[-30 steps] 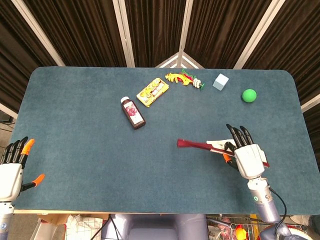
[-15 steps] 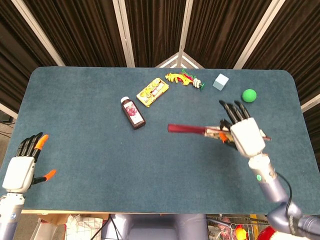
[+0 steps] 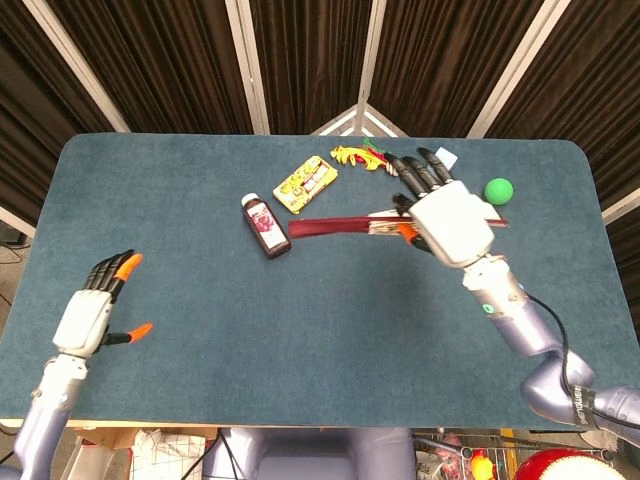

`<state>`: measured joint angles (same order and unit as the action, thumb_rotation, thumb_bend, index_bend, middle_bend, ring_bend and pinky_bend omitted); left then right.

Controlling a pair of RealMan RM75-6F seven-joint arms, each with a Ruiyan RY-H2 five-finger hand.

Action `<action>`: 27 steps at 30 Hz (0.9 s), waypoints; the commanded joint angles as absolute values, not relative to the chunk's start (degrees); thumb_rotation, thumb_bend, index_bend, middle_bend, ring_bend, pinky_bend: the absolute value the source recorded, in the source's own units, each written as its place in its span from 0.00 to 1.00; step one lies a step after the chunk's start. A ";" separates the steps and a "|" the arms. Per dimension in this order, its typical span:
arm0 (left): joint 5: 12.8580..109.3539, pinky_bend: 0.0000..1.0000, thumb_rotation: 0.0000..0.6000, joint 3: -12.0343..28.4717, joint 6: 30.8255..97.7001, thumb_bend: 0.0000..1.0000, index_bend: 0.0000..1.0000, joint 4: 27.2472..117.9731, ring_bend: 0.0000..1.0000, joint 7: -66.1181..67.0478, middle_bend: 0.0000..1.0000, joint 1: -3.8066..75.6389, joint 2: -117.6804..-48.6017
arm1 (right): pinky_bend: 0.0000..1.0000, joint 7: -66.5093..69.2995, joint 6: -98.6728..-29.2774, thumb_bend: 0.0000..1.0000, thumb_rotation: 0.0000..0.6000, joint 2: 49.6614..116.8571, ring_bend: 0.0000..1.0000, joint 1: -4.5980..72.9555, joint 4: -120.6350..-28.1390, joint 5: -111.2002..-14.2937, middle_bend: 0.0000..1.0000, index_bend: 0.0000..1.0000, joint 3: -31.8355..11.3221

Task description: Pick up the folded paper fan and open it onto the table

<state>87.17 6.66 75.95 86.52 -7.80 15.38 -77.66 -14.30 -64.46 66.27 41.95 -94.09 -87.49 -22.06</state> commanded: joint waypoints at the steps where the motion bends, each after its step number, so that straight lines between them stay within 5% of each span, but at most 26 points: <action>1: 86.85 0.00 1.00 7.19 75.11 0.19 0.02 85.50 0.00 -8.63 0.00 16.58 -78.82 | 0.14 -16.09 -62.79 0.42 1.00 66.35 0.19 43.84 -97.02 -85.92 0.13 0.63 -23.00; 27: 85.71 0.00 1.00 7.66 71.37 0.18 0.03 79.73 0.00 -19.55 0.00 22.00 -87.19 | 0.14 -34.50 -61.85 0.42 1.00 74.64 0.19 56.97 -109.68 -70.82 0.13 0.64 -28.34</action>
